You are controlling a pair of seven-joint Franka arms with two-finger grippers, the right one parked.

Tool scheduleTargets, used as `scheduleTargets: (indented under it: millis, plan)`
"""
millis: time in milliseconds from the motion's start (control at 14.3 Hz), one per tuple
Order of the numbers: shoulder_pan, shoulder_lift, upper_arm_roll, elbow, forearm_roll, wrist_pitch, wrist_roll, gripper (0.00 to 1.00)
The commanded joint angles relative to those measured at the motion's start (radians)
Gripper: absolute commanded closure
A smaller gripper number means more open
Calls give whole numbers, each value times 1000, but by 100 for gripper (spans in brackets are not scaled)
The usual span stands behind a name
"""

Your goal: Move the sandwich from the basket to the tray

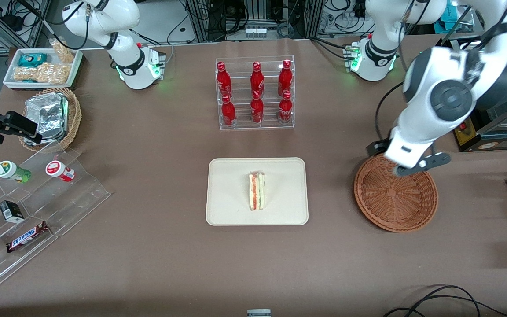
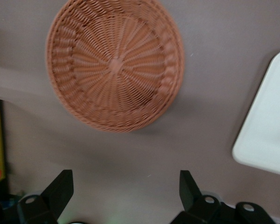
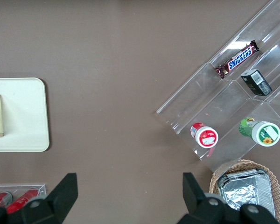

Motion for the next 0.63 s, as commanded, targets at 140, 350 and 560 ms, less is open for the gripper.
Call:
scheduleTargets:
  millis: [140,350,560]
  plan:
    - [144,-123,-48,-50,-21,-57,308,0]
    - [199,-120,-71,-1,-20,-62,449,0]
    - [241,-117,-93,28,-17,-56,505,0]
